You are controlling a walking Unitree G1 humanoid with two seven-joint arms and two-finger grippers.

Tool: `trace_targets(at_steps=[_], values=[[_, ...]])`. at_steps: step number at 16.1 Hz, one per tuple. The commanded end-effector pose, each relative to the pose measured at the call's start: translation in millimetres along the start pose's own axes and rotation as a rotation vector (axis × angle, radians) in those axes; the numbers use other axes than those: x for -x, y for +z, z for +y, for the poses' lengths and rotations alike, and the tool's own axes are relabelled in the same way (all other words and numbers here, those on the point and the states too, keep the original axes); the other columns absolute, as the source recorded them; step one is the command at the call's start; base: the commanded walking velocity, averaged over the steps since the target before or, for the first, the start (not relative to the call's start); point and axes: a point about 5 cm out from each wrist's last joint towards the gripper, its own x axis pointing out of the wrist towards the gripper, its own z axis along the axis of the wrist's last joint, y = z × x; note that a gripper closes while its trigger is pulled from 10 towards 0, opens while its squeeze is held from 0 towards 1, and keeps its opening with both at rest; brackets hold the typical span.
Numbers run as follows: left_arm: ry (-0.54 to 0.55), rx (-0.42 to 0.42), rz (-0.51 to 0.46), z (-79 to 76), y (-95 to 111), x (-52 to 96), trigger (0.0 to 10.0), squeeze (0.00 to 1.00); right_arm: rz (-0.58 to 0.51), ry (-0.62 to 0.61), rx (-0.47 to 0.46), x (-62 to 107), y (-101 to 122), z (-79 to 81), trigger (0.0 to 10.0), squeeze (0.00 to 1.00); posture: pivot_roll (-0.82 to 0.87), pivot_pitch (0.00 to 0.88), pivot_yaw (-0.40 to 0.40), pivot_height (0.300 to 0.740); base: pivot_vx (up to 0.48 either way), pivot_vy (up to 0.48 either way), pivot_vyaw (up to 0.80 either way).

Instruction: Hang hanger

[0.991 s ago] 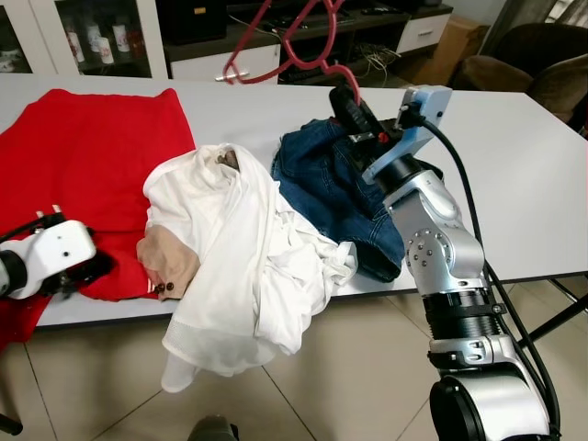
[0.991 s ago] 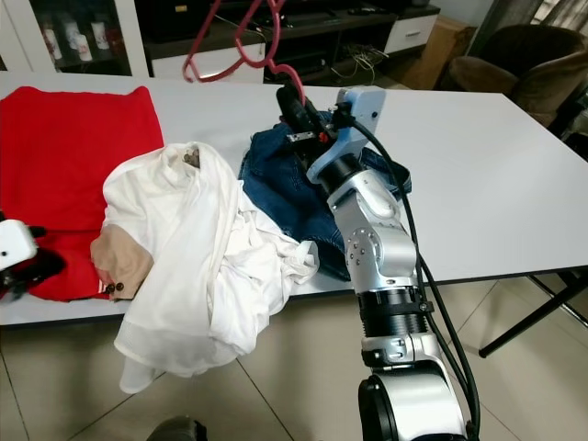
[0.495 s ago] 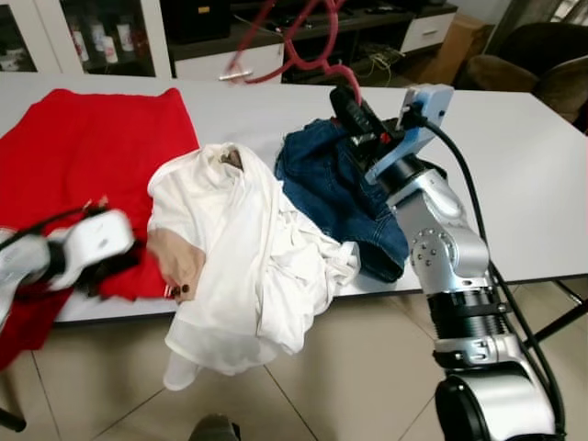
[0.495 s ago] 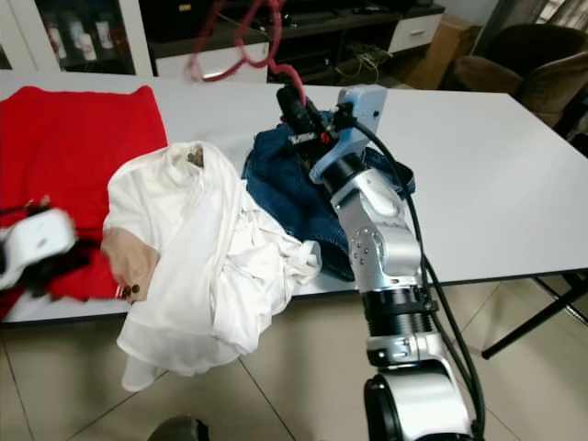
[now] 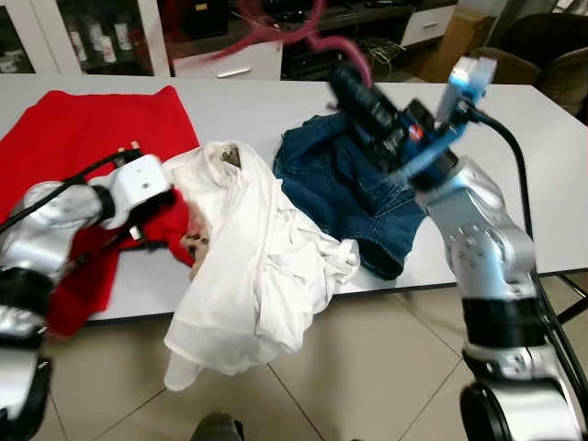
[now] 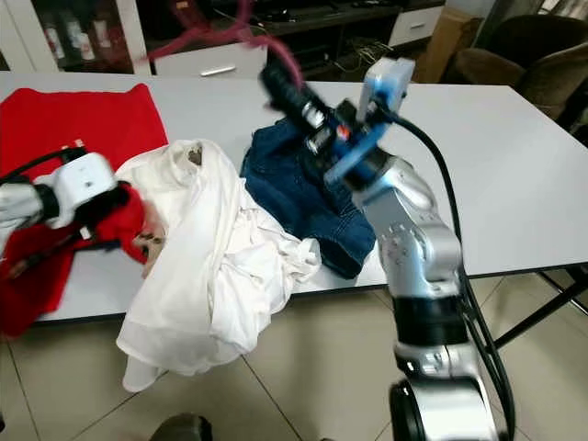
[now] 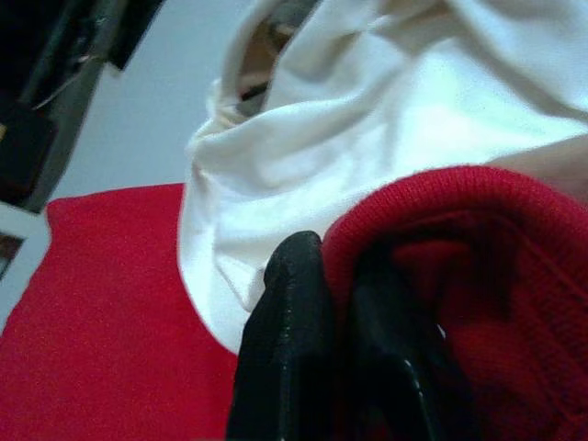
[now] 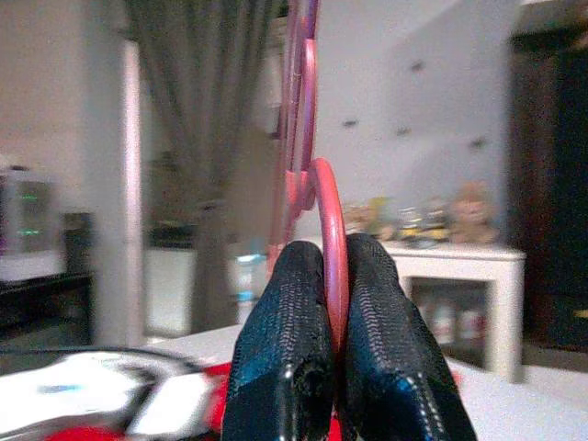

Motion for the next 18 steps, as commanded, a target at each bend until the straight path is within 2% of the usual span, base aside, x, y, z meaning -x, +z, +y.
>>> trace_targets(at_steps=[1,2,3,4,6,7,8,9,10,11,13,14,16,17,18], values=[[0.04,-0.028,0.007,4.5,4,-4.3,0.0,0.0,0.011,0.057,-0.02,3.2,3,5.6,10.0,0.0,0.09,0.011,-0.048,0.74,0.0,0.0,0.0],[0.077,-0.021,0.02,6.2,4,-7.5,0.0,0.0,0.034,0.092,-0.029,6.2,1,9.6,10.0,0.0,0.09,0.013,-0.047,0.74,0.0,0.0,0.0],[0.093,-0.016,0.033,6.1,2,-8.9,3.3,0.0,0.047,0.11,-0.036,8.9,0,11.9,10.0,0.0,0.09,0.013,-0.046,0.74,0.0,0.0,0.0],[0.088,-0.02,0.052,3.8,-2,-9.4,10.0,0.0,0.054,0.108,-0.038,11.5,0,12.2,10.0,0.0,0.09,0.016,-0.045,0.74,0.0,0.0,0.0],[0.137,-0.001,0.055,3.1,-10,-5.8,10.0,0.0,0.063,0.055,-0.036,14.3,-2,6.8,10.0,0.0,0.09,0.019,-0.043,0.74,0.0,0.0,0.0],[0.166,-0.006,0.033,5.1,-9,-2.9,10.0,0.63,0.065,0.051,-0.034,14.7,-2,6.6,10.0,0.0,0.09,0.019,-0.046,0.74,0.0,0.0,0.0],[0.207,-0.057,-0.003,5.0,-10,5.7,10.0,1.0,0.071,0.037,-0.032,14.1,-4,5.4,10.0,0.0,0.1,0.019,-0.053,0.74,0.0,0.0,0.0],[0.22,-0.071,-0.006,4.6,-11,7.2,10.0,1.0,0.072,0.036,-0.033,13.7,-5,5.4,10.0,0.0,0.1,0.019,-0.053,0.74,0.0,0.0,0.0],[0.242,-0.11,-0.025,2.5,-11,11.6,10.0,0.08,0.074,0.039,-0.036,12.4,-6,4.9,10.0,0.0,0.11,0.018,-0.058,0.74,0.0,0.0,0.0],[0.236,-0.149,-0.032,-0.8,-12,16.7,10.0,0.0,0.075,0.041,-0.038,11.0,-6,4.3,10.0,0.0,0.12,0.019,-0.062,0.74,0.0,0.0,0.0],[0.284,-0.138,-0.046,0.3,-16,28.9,10.0,0.0,0.076,0.038,-0.038,9.1,-7,2.8,10.0,0.0,0.12,0.019,-0.069,0.74,0.0,0.0,0.0],[0.346,-0.099,-0.082,2.5,-16,40.1,10.0,0.0,0.077,0.034,-0.04,7.9,-8,1.5,10.0,0.0,0.12,0.019,-0.069,0.74,0.0,0.0,0.0],[0.372,-0.064,-0.089,0.4,-19,49.0,10.0,0.0,0.081,0.036,-0.045,7.1,-10,2.2,10.0,0.0,0.13,0.018,-0.075,0.74,0.0,0.0,0.0],[0.389,0.006,-0.116,-3.7,-21,53.4,10.0,1.0,0.083,0.035,-0.045,6.4,-11,2.2,10.0,0.0,0.14,0.018,-0.075,0.74,0.0,0.0,0.0],[0.4,0.097,-0.148,-8.9,-22,56.3,10.0,1.0,0.082,0.031,-0.046,5.7,-12,1.9,10.0,0.0,0.14,0.018,-0.074,0.74,0.0,0.0,0.0]])
